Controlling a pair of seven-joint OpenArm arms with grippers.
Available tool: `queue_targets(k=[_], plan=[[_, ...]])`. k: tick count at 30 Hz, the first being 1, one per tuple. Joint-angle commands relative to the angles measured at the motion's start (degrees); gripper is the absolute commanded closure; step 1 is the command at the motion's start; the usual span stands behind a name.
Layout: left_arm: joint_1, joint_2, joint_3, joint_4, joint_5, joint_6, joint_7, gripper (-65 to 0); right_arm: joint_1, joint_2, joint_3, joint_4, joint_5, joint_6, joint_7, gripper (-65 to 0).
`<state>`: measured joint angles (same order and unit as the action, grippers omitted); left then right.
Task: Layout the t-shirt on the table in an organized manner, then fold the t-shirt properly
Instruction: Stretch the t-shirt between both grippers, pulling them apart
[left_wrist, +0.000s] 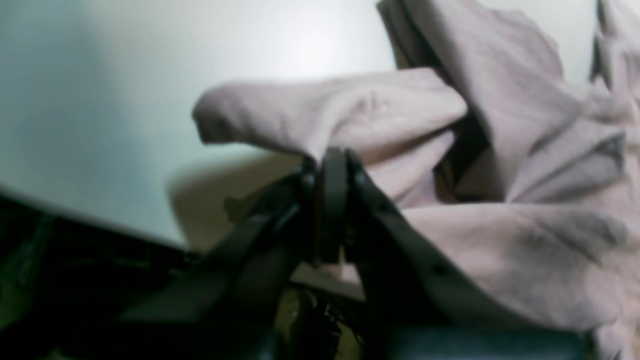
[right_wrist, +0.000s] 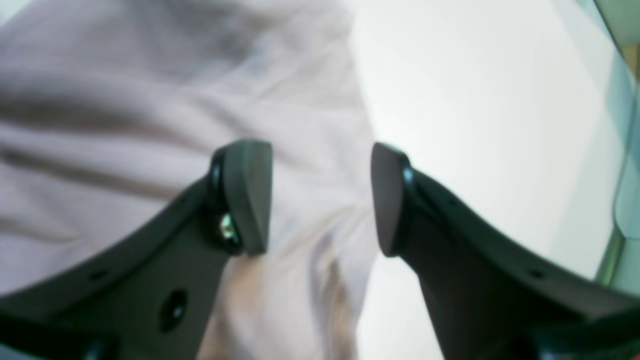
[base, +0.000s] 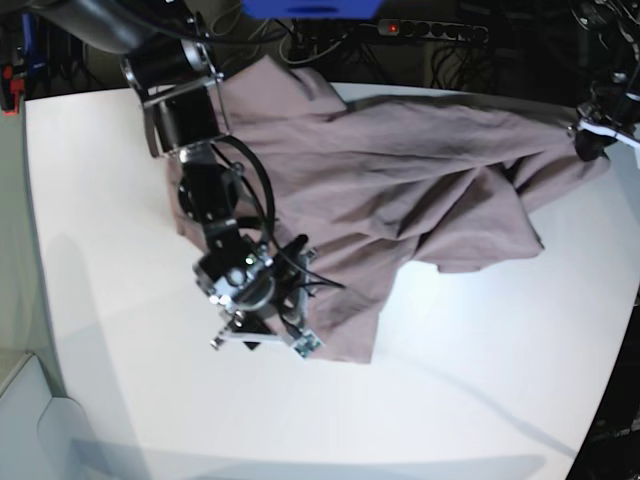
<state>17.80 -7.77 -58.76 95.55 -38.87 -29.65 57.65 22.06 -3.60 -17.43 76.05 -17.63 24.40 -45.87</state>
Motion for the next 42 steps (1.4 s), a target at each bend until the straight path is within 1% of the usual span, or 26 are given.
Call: queue_targets(k=[1, 3, 6, 11, 13, 18, 22, 25, 31, 33, 34, 38, 39, 42], plan=[[0.09, -1.33, -0.97, 0.85, -0.91, -0.11, -0.9, -0.2, 2.33, -0.84, -0.02, -1.11, -0.09, -0.01, 0.81, -32.3], [0.18, -1.59, -1.59, 0.85, -0.82, -0.11, -0.9, -0.2, 4.53, -2.07, -0.2, -5.59, -0.09, -0.01, 1.25, -32.3], [0.18, -1.59, -3.08, 0.85, -0.56, -0.11, -0.9, -0.2, 6.55, -3.66, -0.28, -10.86, -0.09, -0.01, 4.33, -32.3], [0.18, -1.59, -4.23, 0.85, -0.64, -0.11, -0.9, -0.2, 9.19, -4.54, 0.07, -18.6, -0.09, -0.36, 10.75, -32.3], [0.26, -1.59, -4.23, 0.85, -0.73, -0.11, -0.9, -0.2, 10.51, -4.8, 0.07, -21.59, -0.09, -0.36, 12.42, -32.3], [1.14, -1.59, -4.23, 0.85, -1.0, -0.11, -0.9, -0.2, 12.7, -4.62, 0.33, -27.39, 0.0, -0.62, 15.67, -32.3], [1.14, -1.59, -4.23, 0.85, -1.0, -0.11, -0.9, -0.2, 12.79, -4.62, 4.82, -30.73, 0.0, -5.63, 18.39, -32.3], [1.14, -1.59, -4.23, 0.85, -1.0, -0.11, -0.9, -0.2, 12.7, -3.92, 5.78, -33.28, 0.0, -5.81, 19.36, -32.3], [0.88, -1.59, -4.23, 0.85, -1.0, -0.11, -0.9, -0.2, 11.47, -3.22, 5.87, -33.63, 0.0, -5.81, 19.01, -31.4], [0.88, -1.59, -4.23, 0.85, -1.0, -0.11, -0.9, -0.2, 10.95, -2.6, 5.87, -33.63, 0.0, -5.81, 19.01, -28.5], [0.88, -1.59, -4.23, 0.85, -1.0, -0.11, -0.9, -0.2, 10.68, -2.25, 5.87, -33.63, 0.0, -5.81, 19.01, -24.9], [0.88, -1.59, -4.23, 0.85, -1.0, -0.11, -0.9, -0.2, 10.42, -1.81, 5.96, -33.63, 0.0, -5.99, 19.01, -3.6], [0.88, -1.59, -4.23, 0.85, -1.0, -0.11, -0.9, -0.2, 10.68, -1.28, 6.05, -33.63, 0.0, -6.07, 18.83, 0.0], [0.88, -1.59, -4.23, 0.85, -1.0, -0.11, -0.9, -0.2, 10.95, -0.32, 6.4, -33.19, 0.0, -6.07, 16.28, 0.0]])
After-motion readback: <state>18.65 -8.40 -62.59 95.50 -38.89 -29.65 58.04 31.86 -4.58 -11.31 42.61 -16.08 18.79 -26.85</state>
